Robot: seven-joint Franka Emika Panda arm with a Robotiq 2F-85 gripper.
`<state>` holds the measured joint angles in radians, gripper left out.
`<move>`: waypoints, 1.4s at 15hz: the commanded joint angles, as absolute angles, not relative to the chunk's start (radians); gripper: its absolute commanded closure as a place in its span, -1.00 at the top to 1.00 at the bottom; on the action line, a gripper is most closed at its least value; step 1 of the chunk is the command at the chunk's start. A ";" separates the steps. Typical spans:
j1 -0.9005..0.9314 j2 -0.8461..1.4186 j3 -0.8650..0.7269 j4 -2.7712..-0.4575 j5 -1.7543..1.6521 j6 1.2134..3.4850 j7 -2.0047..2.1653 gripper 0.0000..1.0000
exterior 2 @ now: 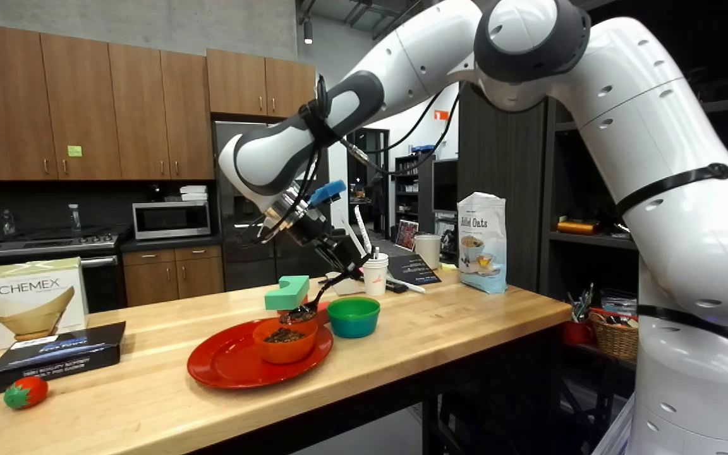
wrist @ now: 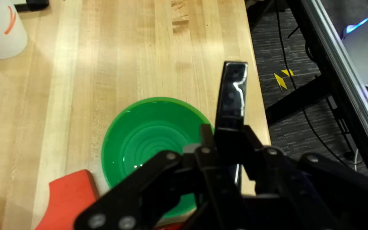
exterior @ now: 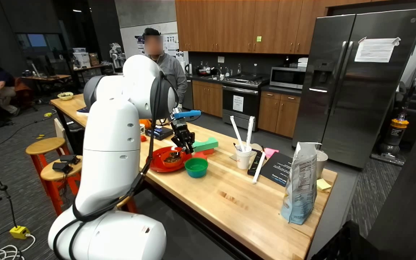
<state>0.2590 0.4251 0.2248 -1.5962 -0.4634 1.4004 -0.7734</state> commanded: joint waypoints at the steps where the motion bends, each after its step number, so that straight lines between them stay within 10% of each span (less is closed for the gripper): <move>1: 0.253 0.453 0.220 -1.520 -0.449 1.363 -0.760 -0.88; 21: 0.338 0.510 0.222 -1.474 -0.669 1.373 -0.687 -0.88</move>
<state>0.3127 0.5001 0.2192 -1.5006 -0.6185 1.3920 -0.7025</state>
